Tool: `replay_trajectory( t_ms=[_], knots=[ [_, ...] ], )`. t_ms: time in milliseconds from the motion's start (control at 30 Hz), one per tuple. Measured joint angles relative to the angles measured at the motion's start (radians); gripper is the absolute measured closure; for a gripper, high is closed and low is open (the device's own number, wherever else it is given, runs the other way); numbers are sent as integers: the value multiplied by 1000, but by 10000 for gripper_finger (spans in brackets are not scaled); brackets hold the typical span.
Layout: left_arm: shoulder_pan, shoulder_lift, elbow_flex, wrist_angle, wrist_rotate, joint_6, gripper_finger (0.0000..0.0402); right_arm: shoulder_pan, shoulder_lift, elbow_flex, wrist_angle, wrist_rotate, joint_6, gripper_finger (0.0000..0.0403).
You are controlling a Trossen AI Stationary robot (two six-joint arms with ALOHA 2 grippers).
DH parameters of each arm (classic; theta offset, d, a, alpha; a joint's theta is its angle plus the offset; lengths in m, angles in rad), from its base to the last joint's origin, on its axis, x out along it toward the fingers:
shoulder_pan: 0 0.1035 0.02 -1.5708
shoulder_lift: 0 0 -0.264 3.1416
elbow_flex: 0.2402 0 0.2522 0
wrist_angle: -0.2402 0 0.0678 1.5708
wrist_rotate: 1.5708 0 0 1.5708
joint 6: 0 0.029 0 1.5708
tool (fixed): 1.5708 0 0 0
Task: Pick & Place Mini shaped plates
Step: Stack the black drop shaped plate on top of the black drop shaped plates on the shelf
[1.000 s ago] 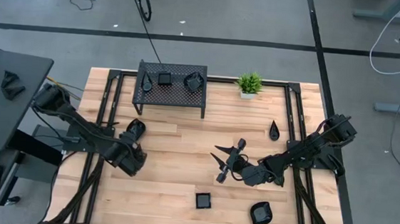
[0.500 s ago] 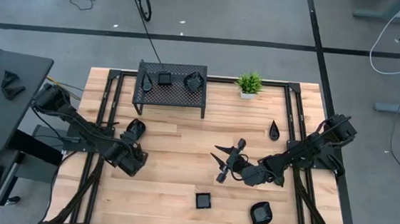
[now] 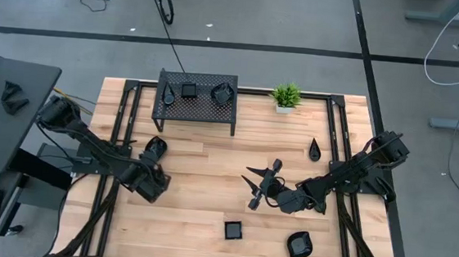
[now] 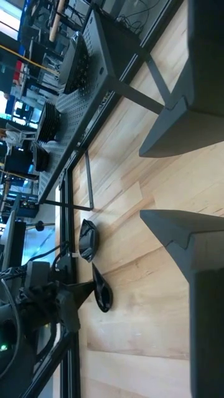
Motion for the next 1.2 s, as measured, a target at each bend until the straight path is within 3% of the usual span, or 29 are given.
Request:
replay_trajectory(
  t_ms=[200, 367, 567, 867, 1033, 1200],
  knots=[
    [0, 0, 90, -71, -24, 41, 399, 0, 0, 0, 0, 0, 0, 255],
    [26, 0, 228, -243, -81, 85, 399, -2, 0, 0, 0, 0, 0, 255],
    [147, -54, 389, -405, -137, 292, 400, -2, 0, 0, 0, 0, 0, 255],
    [564, -259, 515, -367, -197, 806, 400, -9, 0, 0, 6, 0, -8, 255],
    [872, -283, 564, -218, -54, 1121, 401, -23, 0, 0, 12, 0, -8, 255],
    [1154, -235, 578, -184, 59, 1291, 401, -24, 0, 0, 17, -23, -8, 255]
  ],
)
